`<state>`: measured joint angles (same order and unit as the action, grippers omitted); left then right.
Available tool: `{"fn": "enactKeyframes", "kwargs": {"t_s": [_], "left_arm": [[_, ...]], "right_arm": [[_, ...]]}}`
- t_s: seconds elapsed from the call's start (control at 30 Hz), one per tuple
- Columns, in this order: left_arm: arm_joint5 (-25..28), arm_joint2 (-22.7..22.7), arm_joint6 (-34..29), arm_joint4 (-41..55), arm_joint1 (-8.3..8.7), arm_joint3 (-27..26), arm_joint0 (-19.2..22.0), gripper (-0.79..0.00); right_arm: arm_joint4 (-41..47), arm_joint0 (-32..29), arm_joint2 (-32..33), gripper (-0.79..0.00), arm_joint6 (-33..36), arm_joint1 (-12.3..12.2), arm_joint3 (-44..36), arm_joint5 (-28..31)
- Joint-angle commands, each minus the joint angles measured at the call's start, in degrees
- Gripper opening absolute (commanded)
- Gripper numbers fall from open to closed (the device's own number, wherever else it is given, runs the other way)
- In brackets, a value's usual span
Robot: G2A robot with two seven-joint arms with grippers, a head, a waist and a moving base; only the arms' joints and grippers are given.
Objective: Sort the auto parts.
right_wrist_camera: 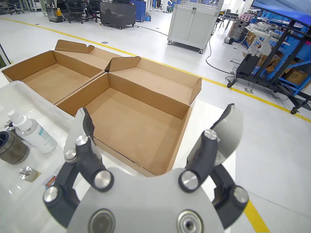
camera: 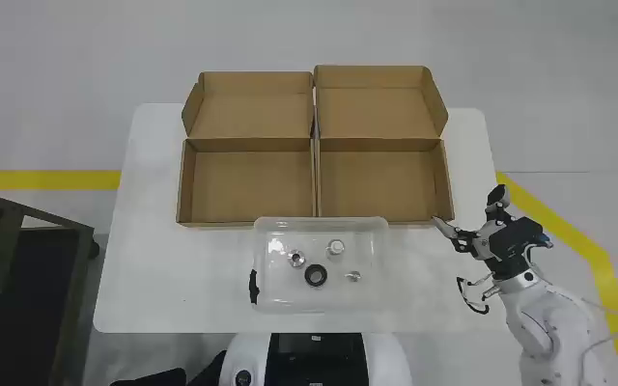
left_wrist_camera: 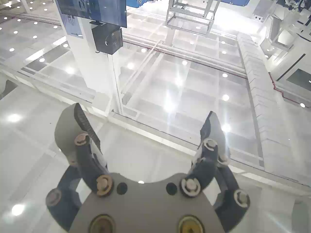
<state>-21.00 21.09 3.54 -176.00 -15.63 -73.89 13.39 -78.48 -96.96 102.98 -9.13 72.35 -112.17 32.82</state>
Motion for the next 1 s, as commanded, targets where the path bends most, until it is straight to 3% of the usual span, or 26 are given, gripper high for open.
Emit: {"fn": "enactKeyframes", "kwargs": {"t_s": [0.0, 0.43, 0.97], "left_arm": [[0.00, 0.00, 0.00, 0.00, 0.00, 0.00, 0.00, -0.001], [0.00, 0.00, 0.00, 0.00, 0.00, 0.00, 0.00, 0.000], [0.00, 0.00, 0.00, 0.00, 0.00, 0.00, 0.00, 0.000]], "right_arm": [[0.00, 0.00, 0.00, -0.001, 0.00, 0.00, 0.00, 0.00], [0.49, 0.18, -1.06, 0.000, 0.99, -0.04, -0.10, 0.60], [11.30, 6.07, -13.90, 0.000, 10.40, -0.79, -0.13, 16.50]]}}
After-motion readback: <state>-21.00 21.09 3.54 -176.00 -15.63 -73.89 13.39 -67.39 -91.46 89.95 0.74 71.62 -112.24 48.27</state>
